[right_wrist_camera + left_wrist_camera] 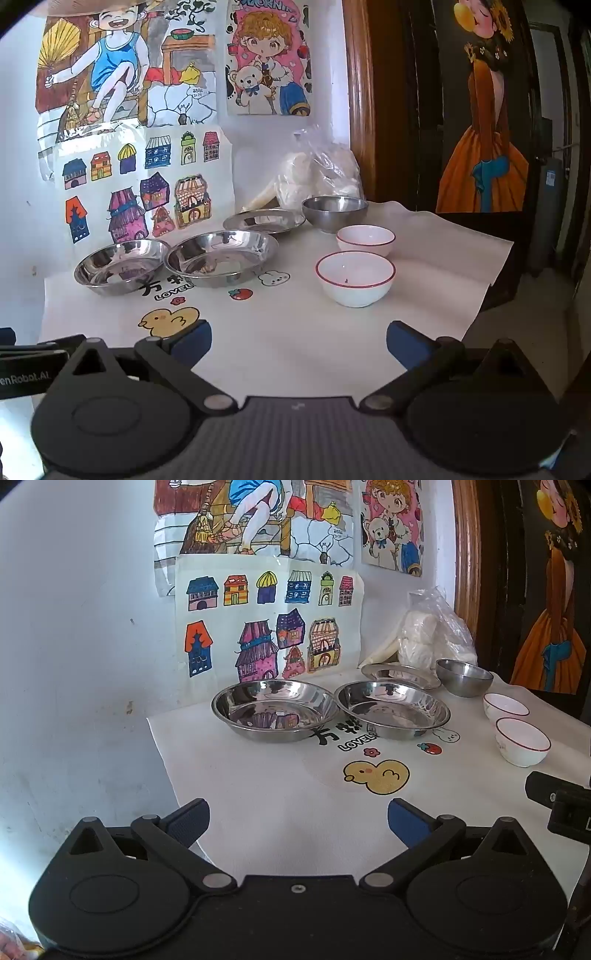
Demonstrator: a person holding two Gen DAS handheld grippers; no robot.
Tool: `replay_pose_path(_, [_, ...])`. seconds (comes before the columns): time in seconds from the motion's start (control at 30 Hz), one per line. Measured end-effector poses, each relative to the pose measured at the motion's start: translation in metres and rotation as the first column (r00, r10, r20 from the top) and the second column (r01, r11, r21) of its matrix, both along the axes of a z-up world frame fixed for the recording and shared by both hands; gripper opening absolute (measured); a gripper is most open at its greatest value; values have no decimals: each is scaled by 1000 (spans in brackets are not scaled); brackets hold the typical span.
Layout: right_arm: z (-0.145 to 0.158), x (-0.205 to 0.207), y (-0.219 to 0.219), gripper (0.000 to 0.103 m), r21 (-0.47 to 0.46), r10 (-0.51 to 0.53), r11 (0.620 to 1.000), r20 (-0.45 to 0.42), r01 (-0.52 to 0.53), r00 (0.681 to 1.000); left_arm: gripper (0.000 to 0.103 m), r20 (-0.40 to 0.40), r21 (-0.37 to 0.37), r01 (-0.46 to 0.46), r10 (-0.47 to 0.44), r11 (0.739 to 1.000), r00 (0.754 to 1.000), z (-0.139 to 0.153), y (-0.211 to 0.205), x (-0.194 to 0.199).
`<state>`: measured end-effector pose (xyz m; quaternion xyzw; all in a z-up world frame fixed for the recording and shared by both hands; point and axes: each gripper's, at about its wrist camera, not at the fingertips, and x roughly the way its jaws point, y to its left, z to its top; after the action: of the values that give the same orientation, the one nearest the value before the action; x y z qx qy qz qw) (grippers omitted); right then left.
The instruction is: Organize plates and bowls
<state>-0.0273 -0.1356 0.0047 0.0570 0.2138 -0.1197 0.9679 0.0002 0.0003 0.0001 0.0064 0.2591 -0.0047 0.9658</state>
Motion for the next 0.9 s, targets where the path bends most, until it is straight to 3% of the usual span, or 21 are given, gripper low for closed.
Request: replay_pose_path(0.9, [-3,3,-5,103,6,3,1000,-12,-3,1000,102,6,21,8,-8,1000,1000,-1,-1,1])
